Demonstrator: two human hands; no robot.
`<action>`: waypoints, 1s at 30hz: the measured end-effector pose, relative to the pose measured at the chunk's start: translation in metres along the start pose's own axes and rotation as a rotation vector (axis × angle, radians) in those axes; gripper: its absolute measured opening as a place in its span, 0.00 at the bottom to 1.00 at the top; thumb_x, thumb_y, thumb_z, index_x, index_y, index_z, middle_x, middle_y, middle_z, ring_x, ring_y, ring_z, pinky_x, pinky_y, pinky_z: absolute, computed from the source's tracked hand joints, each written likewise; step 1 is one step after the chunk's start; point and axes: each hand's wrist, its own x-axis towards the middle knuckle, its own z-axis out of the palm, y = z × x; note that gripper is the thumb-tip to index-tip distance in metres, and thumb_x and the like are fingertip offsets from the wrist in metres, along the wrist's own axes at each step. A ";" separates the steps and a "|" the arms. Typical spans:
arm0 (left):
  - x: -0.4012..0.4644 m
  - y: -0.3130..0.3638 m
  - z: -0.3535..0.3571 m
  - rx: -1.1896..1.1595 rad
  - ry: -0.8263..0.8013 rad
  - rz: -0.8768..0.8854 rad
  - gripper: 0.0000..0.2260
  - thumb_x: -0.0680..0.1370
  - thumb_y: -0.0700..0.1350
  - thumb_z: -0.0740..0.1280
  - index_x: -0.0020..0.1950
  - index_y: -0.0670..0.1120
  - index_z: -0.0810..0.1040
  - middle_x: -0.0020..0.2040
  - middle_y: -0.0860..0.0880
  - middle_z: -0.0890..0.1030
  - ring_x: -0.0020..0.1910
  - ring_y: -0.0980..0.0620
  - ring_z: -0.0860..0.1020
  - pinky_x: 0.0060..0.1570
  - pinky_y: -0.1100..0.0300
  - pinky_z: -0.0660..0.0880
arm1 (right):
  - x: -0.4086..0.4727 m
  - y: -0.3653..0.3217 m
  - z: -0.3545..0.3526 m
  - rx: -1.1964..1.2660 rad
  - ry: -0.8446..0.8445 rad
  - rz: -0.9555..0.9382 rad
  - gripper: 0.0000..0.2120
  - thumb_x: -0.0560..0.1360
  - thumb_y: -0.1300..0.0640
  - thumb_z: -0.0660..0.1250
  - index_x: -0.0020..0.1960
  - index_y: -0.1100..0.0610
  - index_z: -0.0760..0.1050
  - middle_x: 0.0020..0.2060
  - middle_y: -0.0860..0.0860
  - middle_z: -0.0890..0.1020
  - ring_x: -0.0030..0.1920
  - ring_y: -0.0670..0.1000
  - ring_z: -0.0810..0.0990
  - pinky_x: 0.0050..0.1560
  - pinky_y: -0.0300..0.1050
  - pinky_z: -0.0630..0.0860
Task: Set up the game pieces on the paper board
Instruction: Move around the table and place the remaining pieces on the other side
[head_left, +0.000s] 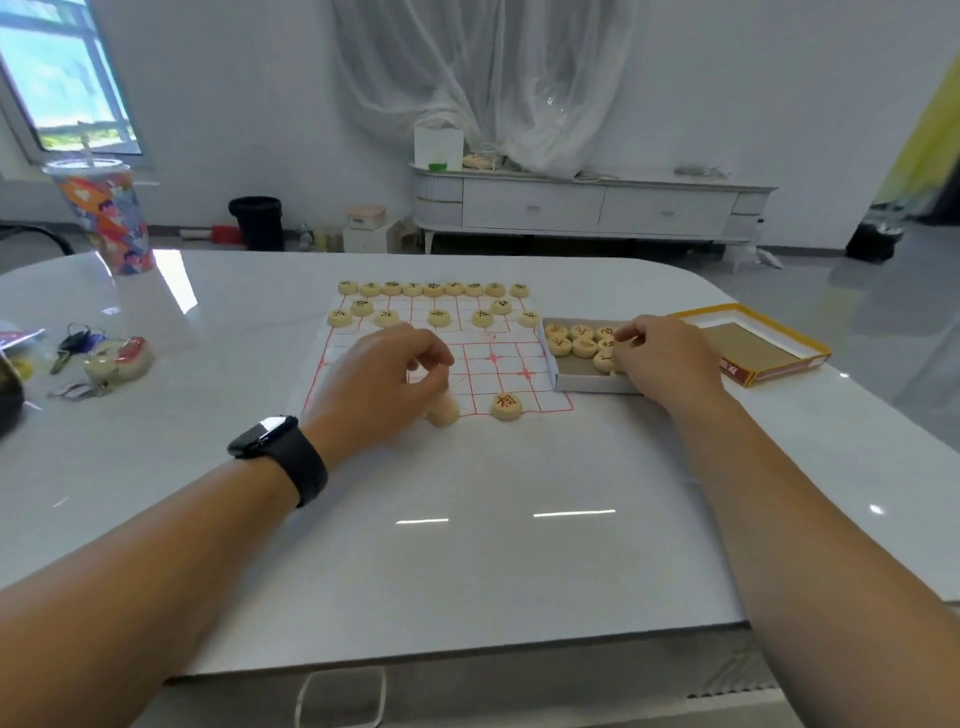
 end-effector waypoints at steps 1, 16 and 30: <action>0.008 0.011 0.004 0.005 -0.015 0.004 0.06 0.79 0.48 0.67 0.53 0.53 0.82 0.46 0.60 0.80 0.48 0.59 0.77 0.50 0.57 0.77 | 0.001 0.004 -0.003 -0.005 0.004 0.002 0.12 0.76 0.52 0.63 0.55 0.45 0.82 0.53 0.50 0.84 0.54 0.56 0.79 0.58 0.57 0.76; 0.139 0.090 0.106 0.629 -0.382 -0.114 0.20 0.78 0.61 0.64 0.63 0.50 0.78 0.62 0.43 0.74 0.61 0.41 0.69 0.58 0.47 0.70 | 0.025 0.014 0.009 -0.215 -0.202 0.007 0.20 0.72 0.34 0.63 0.56 0.46 0.79 0.59 0.49 0.79 0.71 0.59 0.67 0.65 0.60 0.62; 0.127 0.080 0.101 0.511 -0.188 -0.052 0.18 0.77 0.63 0.69 0.61 0.54 0.81 0.61 0.48 0.76 0.63 0.43 0.68 0.62 0.47 0.65 | 0.023 0.007 0.006 -0.141 -0.082 -0.050 0.13 0.73 0.40 0.66 0.51 0.47 0.80 0.49 0.48 0.78 0.64 0.57 0.70 0.56 0.56 0.61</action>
